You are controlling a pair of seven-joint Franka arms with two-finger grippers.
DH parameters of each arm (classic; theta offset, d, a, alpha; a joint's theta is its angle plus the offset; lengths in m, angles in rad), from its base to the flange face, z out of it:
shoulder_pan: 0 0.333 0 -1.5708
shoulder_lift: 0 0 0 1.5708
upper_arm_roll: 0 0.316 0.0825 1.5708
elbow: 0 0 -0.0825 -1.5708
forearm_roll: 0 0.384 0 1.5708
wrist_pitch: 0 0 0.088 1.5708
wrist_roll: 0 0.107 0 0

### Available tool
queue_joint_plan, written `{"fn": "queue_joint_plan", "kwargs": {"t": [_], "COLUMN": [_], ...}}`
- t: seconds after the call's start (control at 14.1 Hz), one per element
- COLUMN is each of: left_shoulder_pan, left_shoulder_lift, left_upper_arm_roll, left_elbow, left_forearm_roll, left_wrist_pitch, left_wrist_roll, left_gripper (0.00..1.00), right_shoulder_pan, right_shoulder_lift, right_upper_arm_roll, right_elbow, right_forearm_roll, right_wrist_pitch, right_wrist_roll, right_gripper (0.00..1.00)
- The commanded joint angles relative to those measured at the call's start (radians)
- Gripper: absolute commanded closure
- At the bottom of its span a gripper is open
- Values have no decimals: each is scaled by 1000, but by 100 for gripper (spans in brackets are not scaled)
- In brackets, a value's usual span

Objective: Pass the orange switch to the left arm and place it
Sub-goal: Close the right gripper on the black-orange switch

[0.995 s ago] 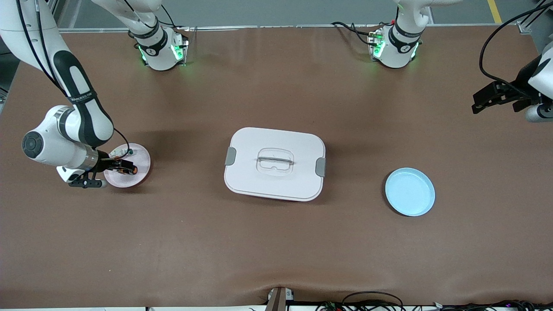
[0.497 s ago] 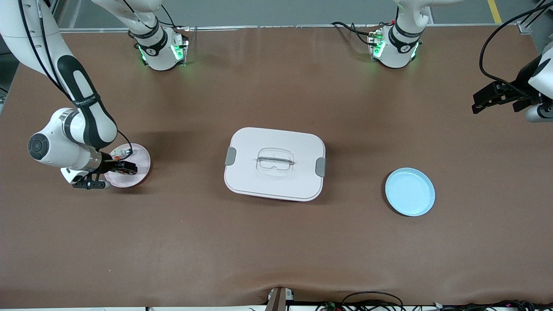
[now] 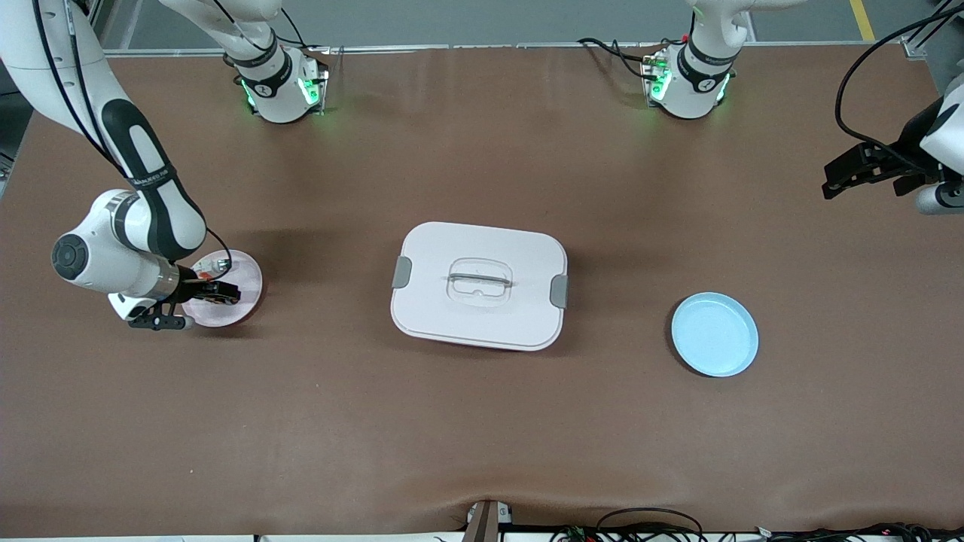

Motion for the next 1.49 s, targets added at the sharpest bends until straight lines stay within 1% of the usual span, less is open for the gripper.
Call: {"fn": "queue_joint_plan", "kwargs": {"t": [0.0, 0.64, 0.71, 0.92, 0.99, 1.21, 1.42], "left_shoulder_pan": [4, 3, 3, 3, 3, 3, 3], "left_shoulder_lift": [-1, -1, -1, -1, -1, 0, 0], "left_upper_arm_roll": [1, 1, 1, 1, 1, 1, 1], "left_elbow": [6, 6, 6, 5, 5, 6, 6], "left_forearm_roll": [-16, -15, -16, -16, -16, -16, -16], "left_wrist_pitch": [1, 1, 1, 1, -1, 1, 1], "left_wrist_roll": [-1, -1, -1, -1, -1, -1, -2], "left_gripper": [0, 0, 0, 0, 0, 0, 0], "right_shoulder_pan": [7, 2, -1, -9, -9, -6, 4], "right_shoulder_lift": [6, 6, 6, 6, 6, 4, -3], "right_upper_arm_roll": [4, 4, 4, 4, 4, 4, 7], "right_elbow": [13, 13, 11, 11, 11, 31, 94], "right_forearm_roll": [17, 14, 14, 14, 15, 17, 18], "right_wrist_pitch": [-8, -12, -12, -12, -12, -52, -182], "right_wrist_roll": [28, 16, 16, 22, 24, 33, 123], "right_gripper": [0, 0, 18, 82, 100, 100, 100]}}
